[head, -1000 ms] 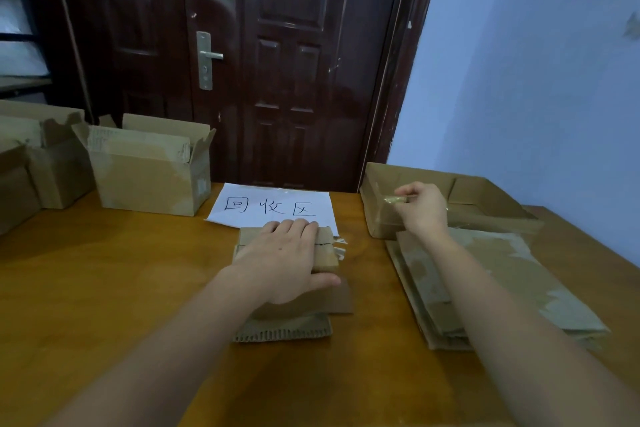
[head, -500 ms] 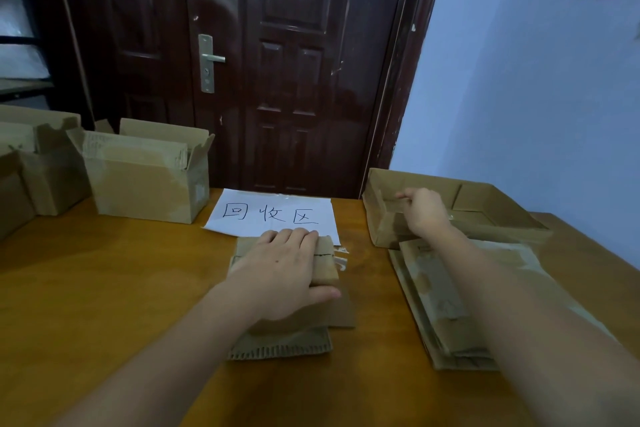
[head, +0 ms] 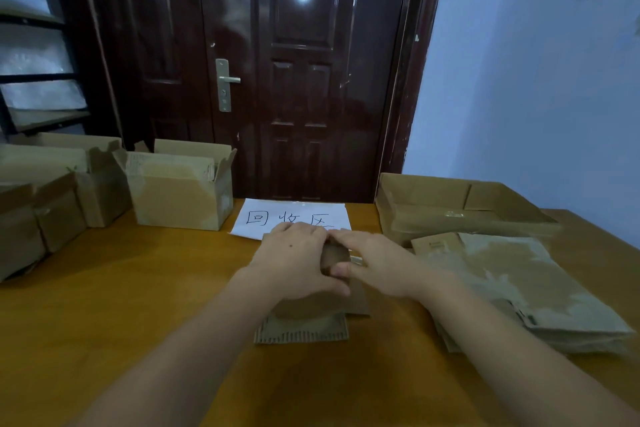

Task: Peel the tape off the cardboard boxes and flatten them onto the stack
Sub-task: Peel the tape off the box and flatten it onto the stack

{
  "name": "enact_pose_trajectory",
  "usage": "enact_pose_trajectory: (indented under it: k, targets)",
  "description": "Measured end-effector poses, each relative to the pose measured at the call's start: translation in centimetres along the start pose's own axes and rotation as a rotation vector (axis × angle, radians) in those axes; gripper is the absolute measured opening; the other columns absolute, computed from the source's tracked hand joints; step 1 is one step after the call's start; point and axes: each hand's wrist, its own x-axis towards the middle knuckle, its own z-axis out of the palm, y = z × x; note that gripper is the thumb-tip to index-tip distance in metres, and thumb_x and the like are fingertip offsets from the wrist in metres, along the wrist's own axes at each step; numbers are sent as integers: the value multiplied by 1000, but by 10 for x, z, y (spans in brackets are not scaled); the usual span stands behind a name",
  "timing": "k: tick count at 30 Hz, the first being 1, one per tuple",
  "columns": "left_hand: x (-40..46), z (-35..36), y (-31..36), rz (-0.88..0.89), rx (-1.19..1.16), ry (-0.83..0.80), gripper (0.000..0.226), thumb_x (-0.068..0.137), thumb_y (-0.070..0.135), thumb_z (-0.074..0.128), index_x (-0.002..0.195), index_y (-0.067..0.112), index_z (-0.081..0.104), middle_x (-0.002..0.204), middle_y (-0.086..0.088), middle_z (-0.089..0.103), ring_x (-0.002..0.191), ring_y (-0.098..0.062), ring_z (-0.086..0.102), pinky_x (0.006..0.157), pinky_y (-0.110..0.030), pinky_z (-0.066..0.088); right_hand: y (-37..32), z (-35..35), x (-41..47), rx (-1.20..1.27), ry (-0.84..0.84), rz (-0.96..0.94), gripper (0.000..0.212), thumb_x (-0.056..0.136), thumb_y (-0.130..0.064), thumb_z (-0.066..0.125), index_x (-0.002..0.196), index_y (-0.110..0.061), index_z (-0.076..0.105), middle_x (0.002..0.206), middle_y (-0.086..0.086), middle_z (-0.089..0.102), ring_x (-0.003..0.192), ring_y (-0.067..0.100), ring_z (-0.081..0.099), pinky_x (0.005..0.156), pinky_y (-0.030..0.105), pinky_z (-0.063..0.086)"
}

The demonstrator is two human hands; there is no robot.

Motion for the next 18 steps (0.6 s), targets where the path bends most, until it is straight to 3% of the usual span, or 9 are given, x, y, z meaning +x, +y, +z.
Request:
enact_pose_trajectory:
  k: [4, 11, 14, 18]
  targets:
    - [-20, -9, -27, 4, 66, -28, 102, 67, 97, 47, 147, 34, 43, 146, 11, 54, 131, -15, 49, 111, -39, 38, 5, -1, -4, -147, -63, 59, 73, 96, -63, 52, 158, -33, 27, 165, -10, 27, 150, 9, 25, 121, 31, 22]
    - [-48, 2, -49, 10, -67, 41, 89, 86, 86, 39, 158, 34, 30, 164, 10, 34, 148, -12, 33, 118, -34, 32, -21, 3, 0, -214, -51, 62, 82, 93, -71, 48, 160, -31, 24, 167, -9, 19, 153, 7, 15, 122, 31, 19]
    - [-52, -3, -49, 77, -70, 148, 74, 92, 77, 48, 153, 36, 39, 154, 13, 47, 139, -9, 42, 115, -31, 35, -33, 7, -5, -226, 74, 64, 75, 93, -66, 55, 156, -32, 33, 163, -10, 32, 149, 9, 27, 119, 34, 28]
    - [-67, -14, -49, 227, 11, 348, 56, 89, 51, 74, 138, 32, 58, 129, 12, 66, 120, -9, 58, 104, -29, 46, -46, 9, -22, -331, 345, -86, 57, 89, -39, 74, 142, -30, 55, 143, -10, 58, 132, 11, 53, 108, 24, 36]
